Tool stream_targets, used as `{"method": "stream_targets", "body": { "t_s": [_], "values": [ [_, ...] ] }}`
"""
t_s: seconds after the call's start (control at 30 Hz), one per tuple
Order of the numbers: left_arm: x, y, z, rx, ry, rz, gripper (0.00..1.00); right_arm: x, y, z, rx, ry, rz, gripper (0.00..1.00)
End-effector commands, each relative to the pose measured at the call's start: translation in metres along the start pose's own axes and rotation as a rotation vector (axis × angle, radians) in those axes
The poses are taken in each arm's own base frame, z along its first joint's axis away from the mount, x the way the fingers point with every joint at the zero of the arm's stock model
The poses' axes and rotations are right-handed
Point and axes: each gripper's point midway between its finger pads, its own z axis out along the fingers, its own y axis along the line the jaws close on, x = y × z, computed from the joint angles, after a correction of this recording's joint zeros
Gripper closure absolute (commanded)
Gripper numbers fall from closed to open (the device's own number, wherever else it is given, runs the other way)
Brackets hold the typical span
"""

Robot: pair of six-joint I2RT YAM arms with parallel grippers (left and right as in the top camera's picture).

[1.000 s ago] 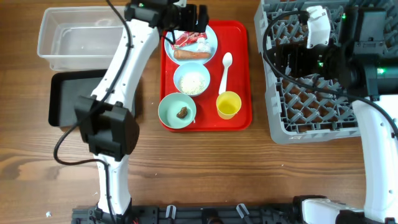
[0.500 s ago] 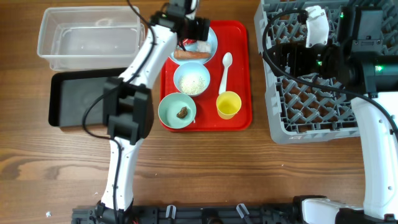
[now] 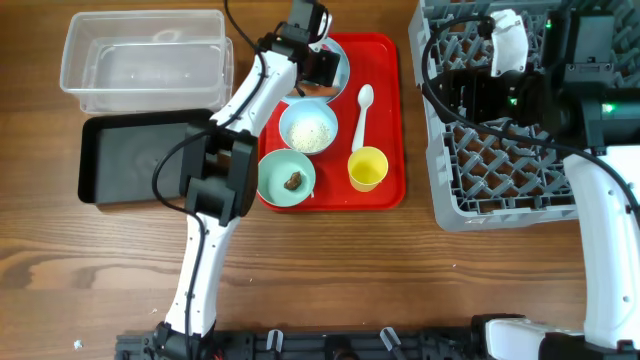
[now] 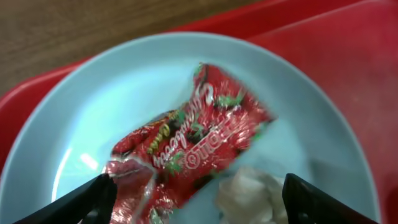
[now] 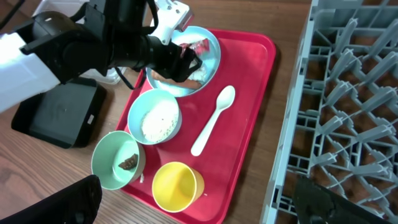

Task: Sort waste into correct bins and load items into the dishwasher rack
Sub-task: 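Reach the left gripper to the red wrapper on the blue plate, then lift the red wrapper and drop it into the clear plastic bin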

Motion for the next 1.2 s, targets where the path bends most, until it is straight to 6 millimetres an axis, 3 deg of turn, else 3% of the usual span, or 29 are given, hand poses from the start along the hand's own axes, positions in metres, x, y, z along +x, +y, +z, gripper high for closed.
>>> {"method": "stream_targets", "body": {
  "t_s": [0.0, 0.13, 0.17, 0.27, 0.33, 0.5, 0.6, 0.8, 0.9, 1.03, 1.17],
  "values": [
    [0.020, 0.002, 0.024, -0.014, 0.049, 0.024, 0.17, -0.003, -0.002, 0.006, -0.001, 0.013, 0.016, 0.00],
    [0.020, 0.002, 0.025, -0.014, 0.047, 0.024, 0.27, -0.001, -0.004, 0.011, -0.002, 0.027, 0.024, 0.00],
    [0.020, 0.002, 0.025, -0.014, 0.048, 0.024, 0.37, -0.001, -0.004, 0.011, -0.002, 0.028, 0.025, 0.00],
    [0.020, 0.002, 0.025, -0.014, 0.048, 0.024, 0.79, -0.001, -0.004, 0.012, -0.002, 0.030, 0.026, 0.00],
    [0.020, 0.002, 0.025, -0.014, 0.047, 0.020, 0.94, -0.001, -0.004, 0.012, -0.002, 0.030, 0.026, 0.00],
    [0.013, 0.002, 0.019, -0.013, 0.028, 0.004, 0.96, -0.001, -0.004, 0.012, -0.002, 0.030, 0.026, 0.00],
    [-0.006, 0.002, 0.002, -0.012, -0.018, -0.016, 0.96, -0.001, -0.004, 0.012, -0.002, 0.030, 0.026, 0.00],
    [-0.064, 0.005, -0.069, -0.004, -0.174, -0.101, 0.96, -0.001, -0.004, 0.012, -0.002, 0.029, 0.026, 0.00],
    [-0.080, 0.011, -0.107, 0.002, -0.220, -0.180, 0.96, -0.001, -0.004, 0.012, -0.002, 0.029, 0.026, 0.00],
    [-0.082, 0.034, -0.156, -0.008, -0.222, -0.338, 0.96, -0.001, -0.004, 0.012, -0.002, 0.028, 0.026, 0.00],
    [-0.061, 0.083, -0.186, -0.076, -0.171, -0.546, 0.96, -0.001, -0.004, 0.012, -0.002, 0.028, 0.025, 0.00]
  ]
}}
